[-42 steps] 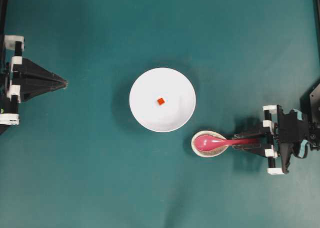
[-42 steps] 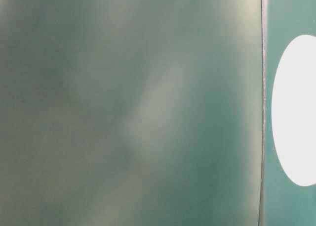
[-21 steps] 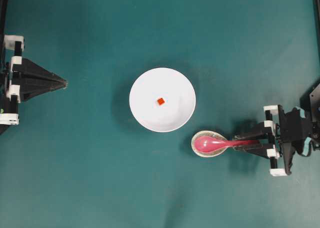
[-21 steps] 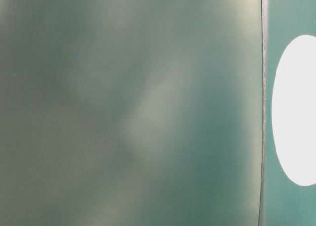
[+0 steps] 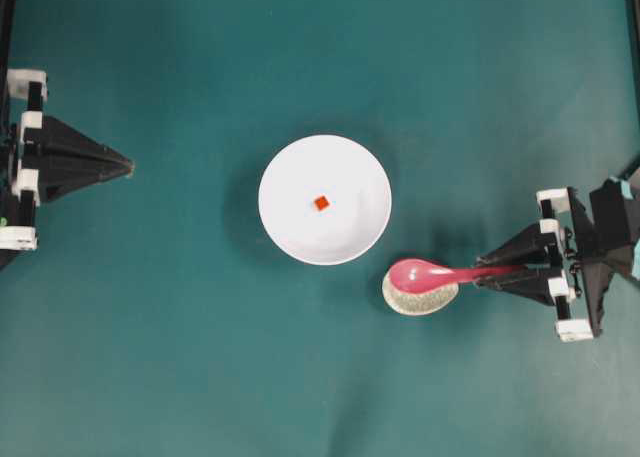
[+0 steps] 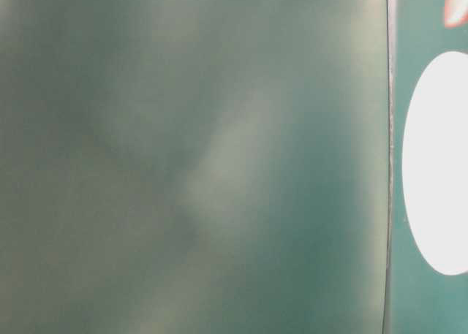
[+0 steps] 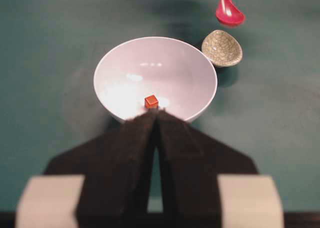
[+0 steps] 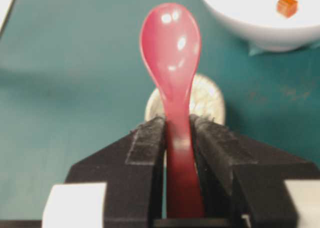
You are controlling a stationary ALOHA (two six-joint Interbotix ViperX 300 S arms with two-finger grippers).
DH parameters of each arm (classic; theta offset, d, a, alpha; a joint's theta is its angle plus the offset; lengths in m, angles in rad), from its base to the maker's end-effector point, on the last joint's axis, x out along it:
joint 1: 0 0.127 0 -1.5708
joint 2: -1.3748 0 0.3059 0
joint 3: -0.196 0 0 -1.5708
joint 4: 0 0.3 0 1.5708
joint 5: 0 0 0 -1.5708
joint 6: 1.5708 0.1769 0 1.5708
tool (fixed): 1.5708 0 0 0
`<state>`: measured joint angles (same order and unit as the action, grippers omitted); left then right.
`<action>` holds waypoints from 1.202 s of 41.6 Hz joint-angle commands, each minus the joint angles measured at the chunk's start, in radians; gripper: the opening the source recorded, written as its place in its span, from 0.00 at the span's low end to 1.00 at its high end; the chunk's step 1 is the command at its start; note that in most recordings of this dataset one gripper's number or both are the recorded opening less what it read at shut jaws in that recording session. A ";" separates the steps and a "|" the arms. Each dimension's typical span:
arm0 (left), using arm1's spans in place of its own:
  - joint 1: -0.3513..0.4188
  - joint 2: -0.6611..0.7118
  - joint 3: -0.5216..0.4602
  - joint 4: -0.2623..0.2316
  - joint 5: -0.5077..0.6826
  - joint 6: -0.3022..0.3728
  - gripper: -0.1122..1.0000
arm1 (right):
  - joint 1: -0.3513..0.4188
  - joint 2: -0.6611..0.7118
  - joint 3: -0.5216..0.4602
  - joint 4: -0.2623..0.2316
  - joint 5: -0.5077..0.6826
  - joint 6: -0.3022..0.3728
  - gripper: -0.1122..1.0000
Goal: Grip the spoon and scoop the red block from the bowl with right arm.
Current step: 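Lift the spoon with the right gripper and carry it over the bowl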
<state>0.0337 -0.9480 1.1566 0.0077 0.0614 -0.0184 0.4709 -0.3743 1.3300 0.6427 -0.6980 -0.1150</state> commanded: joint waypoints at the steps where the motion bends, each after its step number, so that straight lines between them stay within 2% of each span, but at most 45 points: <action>1: 0.002 0.003 -0.018 0.002 -0.009 -0.005 0.10 | -0.075 -0.094 -0.044 0.000 0.127 -0.054 0.32; 13: 0.002 0.003 -0.018 0.002 -0.009 -0.006 0.10 | -0.365 -0.291 -0.186 -0.011 0.575 -0.265 0.32; 18: 0.003 0.005 -0.018 0.002 -0.009 -0.006 0.10 | -0.471 -0.324 -0.256 -0.017 0.719 -0.318 0.32; 25: 0.002 0.008 -0.017 0.002 -0.011 -0.005 0.10 | -0.577 -0.319 -0.356 -0.018 0.887 -0.322 0.32; 37: 0.003 0.014 -0.015 0.002 -0.009 -0.006 0.10 | -0.655 -0.233 -0.502 -0.018 1.048 -0.301 0.32; 45: 0.002 0.014 -0.015 0.002 -0.006 -0.006 0.10 | -0.713 -0.115 -0.598 -0.020 1.163 -0.238 0.32; 50: 0.003 0.014 -0.017 0.002 -0.006 -0.006 0.10 | -0.721 -0.040 -0.658 -0.051 1.243 -0.193 0.32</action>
<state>0.0337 -0.9419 1.1566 0.0077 0.0614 -0.0230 -0.2470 -0.4479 0.7317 0.6090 0.5047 -0.3252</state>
